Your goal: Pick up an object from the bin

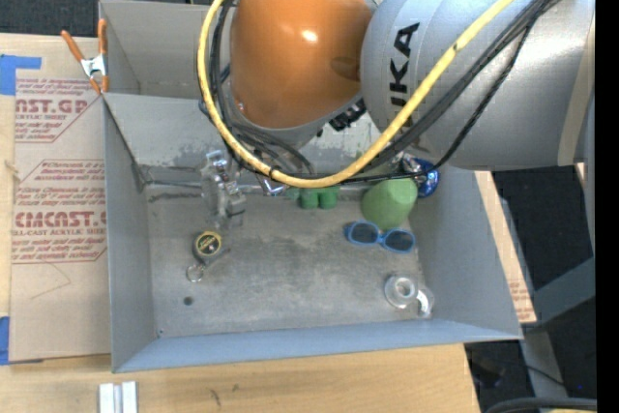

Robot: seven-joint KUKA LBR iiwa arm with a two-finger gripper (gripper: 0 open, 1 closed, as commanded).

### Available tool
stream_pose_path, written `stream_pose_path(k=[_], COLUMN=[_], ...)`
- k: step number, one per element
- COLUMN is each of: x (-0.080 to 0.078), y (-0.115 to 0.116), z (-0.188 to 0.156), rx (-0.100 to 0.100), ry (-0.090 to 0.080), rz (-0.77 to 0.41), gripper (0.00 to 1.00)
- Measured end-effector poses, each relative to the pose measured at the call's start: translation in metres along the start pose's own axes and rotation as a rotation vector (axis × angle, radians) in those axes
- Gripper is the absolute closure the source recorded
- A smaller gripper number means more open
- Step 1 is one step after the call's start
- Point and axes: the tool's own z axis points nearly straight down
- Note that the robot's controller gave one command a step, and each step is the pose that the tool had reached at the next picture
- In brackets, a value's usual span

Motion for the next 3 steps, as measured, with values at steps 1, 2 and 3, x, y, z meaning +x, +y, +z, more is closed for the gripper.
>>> stream_pose_path(k=[1, 2, 3], x=[0.001, 0.043, -0.007], y=[0.0, 0.027, -0.004], z=[0.005, -0.086, 0.035], rx=[0.0, -0.001, -0.002], ry=[0.009, 0.004, 0.016], rz=[0.0, -0.345, -0.205], gripper=[0.0, 0.0, 0.0])
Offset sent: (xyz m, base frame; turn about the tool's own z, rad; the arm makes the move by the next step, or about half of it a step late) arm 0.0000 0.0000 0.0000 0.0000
